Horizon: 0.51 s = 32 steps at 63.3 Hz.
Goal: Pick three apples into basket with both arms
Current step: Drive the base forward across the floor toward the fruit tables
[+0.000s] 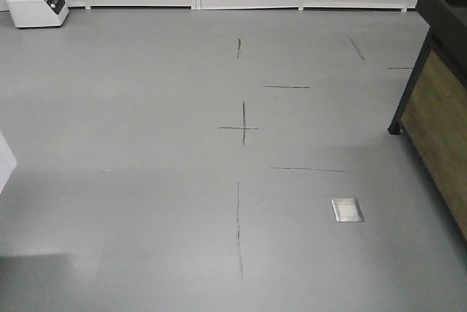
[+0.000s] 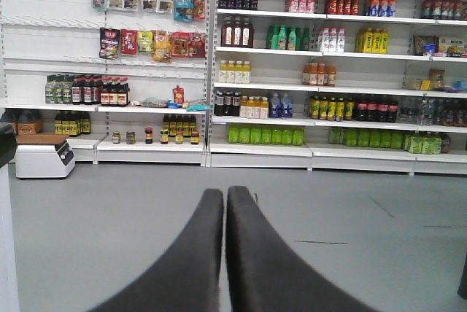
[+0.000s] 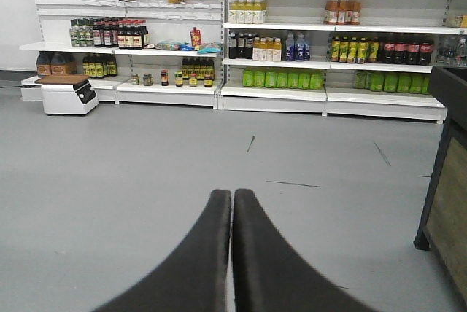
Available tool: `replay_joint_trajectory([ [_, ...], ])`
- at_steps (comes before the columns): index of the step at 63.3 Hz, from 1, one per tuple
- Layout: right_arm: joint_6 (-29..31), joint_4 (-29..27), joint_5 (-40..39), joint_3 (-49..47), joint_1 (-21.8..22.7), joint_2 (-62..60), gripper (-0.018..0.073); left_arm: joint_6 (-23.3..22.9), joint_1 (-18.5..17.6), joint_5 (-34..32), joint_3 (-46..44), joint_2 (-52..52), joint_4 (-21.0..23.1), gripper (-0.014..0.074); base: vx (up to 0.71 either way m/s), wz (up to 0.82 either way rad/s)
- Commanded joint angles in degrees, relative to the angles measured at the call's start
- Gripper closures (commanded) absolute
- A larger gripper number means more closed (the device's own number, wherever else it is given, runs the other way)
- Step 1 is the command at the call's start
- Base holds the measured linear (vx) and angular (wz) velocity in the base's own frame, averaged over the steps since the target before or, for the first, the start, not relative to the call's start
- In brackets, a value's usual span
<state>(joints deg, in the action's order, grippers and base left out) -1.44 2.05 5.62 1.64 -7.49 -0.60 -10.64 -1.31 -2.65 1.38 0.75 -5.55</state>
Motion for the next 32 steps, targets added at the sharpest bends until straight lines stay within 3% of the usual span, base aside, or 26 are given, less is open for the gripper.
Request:
replay_joint_trajectory([
  [1, 0.46, 0.45, -4.42, 0.77, 0.08, -0.62, 0.0568, -0.53, 0.17, -3.95, 1.32, 0.83, 0.6, 0.0603, 0.15, -0.01],
  [32, 0.46, 0.45, -4.42, 0.77, 0.08, -0.62, 0.0568, -0.53, 0.17, -3.95, 1.32, 0.83, 0.6, 0.0603, 0.14, 0.0],
])
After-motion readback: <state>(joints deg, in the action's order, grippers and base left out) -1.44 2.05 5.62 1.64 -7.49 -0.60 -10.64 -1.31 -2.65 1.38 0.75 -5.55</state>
